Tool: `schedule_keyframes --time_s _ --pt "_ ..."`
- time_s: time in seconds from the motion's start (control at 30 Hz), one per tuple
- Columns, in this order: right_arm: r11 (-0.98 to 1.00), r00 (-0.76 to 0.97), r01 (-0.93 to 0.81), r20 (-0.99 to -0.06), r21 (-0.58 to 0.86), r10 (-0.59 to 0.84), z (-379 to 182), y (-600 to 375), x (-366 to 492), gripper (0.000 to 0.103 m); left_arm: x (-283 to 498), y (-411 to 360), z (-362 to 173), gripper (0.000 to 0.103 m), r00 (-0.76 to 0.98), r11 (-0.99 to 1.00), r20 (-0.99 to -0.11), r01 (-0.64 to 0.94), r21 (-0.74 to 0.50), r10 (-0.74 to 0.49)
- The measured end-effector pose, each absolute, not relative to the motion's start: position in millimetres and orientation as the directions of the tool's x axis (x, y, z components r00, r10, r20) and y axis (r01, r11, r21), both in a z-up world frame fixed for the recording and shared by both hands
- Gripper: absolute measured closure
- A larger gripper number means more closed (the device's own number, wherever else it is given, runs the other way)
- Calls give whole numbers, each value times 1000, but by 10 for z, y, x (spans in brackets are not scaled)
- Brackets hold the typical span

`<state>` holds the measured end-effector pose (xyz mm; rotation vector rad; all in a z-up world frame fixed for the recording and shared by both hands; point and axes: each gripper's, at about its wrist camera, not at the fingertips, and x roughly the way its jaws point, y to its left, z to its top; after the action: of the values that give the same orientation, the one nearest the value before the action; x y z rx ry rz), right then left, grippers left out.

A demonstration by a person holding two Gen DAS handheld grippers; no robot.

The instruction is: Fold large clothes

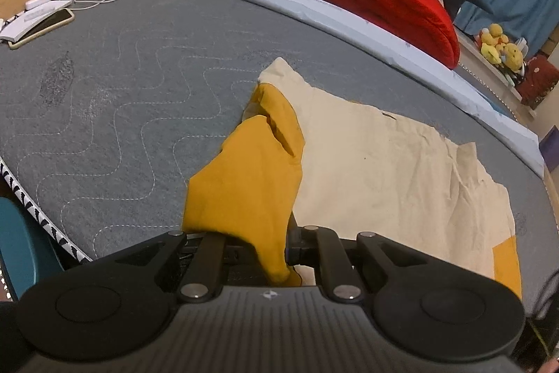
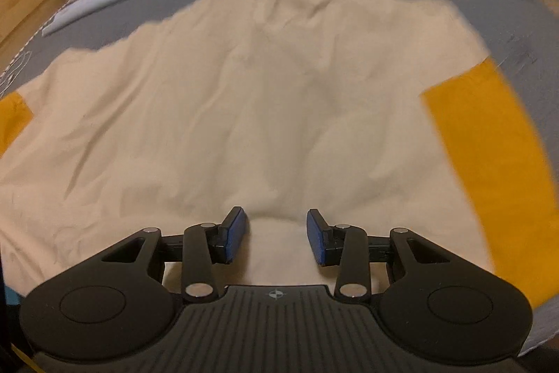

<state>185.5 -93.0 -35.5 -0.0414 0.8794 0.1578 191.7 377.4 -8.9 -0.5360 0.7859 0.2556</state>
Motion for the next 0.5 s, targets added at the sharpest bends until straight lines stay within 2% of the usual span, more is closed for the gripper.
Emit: schedule_keyframes --time_s 0.13,0.27,0.37,0.5 --pt "988 792 -153 -597 5 126 164 -1210 1646 63 1951 3643 -20 90 693 852 -719 -406 -331 51" --pt "987 903 -142 -417 -72 100 584 -1630 1447 63 1966 3376 146 91 745 896 -662 -347 -278 82" --pt "990 934 -104 -351 -91 66 713 -2075 1339 63 1971 3050 322 93 806 936 -588 -257 -239 71" --pt "999 941 -32 -338 -37 18 732 -2607 1217 63 2000 2507 524 95 867 974 -499 -121 -193 8"
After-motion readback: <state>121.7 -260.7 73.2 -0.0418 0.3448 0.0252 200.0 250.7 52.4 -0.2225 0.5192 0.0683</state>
